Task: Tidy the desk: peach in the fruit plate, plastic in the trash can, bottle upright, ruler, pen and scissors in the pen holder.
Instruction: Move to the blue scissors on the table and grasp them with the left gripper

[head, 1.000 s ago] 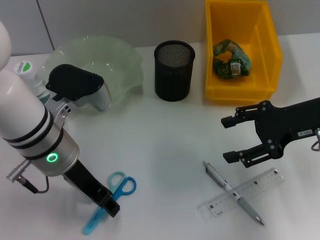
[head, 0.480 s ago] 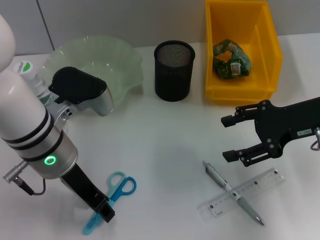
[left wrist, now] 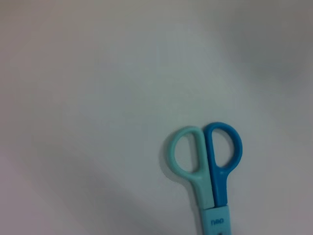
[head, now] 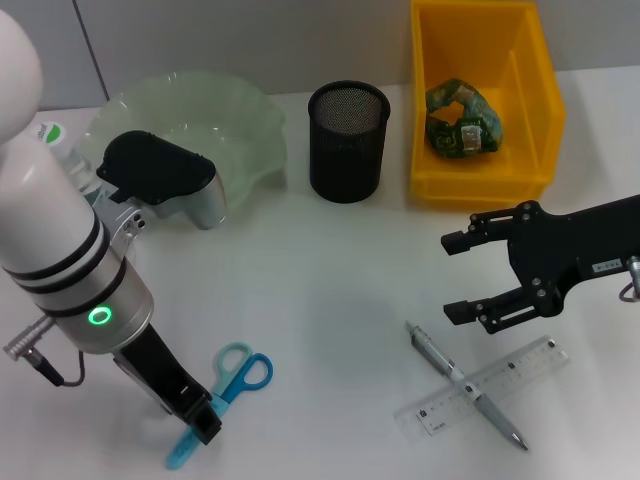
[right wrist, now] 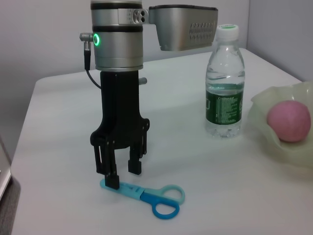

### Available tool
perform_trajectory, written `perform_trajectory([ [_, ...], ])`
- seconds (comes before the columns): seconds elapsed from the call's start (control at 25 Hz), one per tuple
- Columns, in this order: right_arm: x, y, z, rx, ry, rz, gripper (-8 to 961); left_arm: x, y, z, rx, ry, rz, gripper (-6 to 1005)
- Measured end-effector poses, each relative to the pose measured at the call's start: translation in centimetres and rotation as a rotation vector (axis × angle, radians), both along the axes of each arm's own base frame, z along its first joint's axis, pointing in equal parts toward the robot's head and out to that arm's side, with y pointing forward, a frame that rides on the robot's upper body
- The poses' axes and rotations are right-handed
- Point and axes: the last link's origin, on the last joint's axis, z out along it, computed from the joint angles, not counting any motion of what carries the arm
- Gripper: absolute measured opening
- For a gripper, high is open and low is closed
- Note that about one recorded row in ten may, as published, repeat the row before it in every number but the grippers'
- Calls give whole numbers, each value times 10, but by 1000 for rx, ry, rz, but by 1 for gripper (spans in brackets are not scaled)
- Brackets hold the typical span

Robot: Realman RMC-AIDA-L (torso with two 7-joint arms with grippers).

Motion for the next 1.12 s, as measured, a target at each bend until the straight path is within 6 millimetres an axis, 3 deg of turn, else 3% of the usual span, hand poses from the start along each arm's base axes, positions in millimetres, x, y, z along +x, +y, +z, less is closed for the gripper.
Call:
perform_trajectory([
  [0.44, -2, 1, -1, 4, -1, 7, 827, 11, 1, -2, 16, 20, 20, 522],
  [1.12, -3, 3, -1, 13, -3, 9, 827, 3, 1, -10, 16, -5, 25, 494],
])
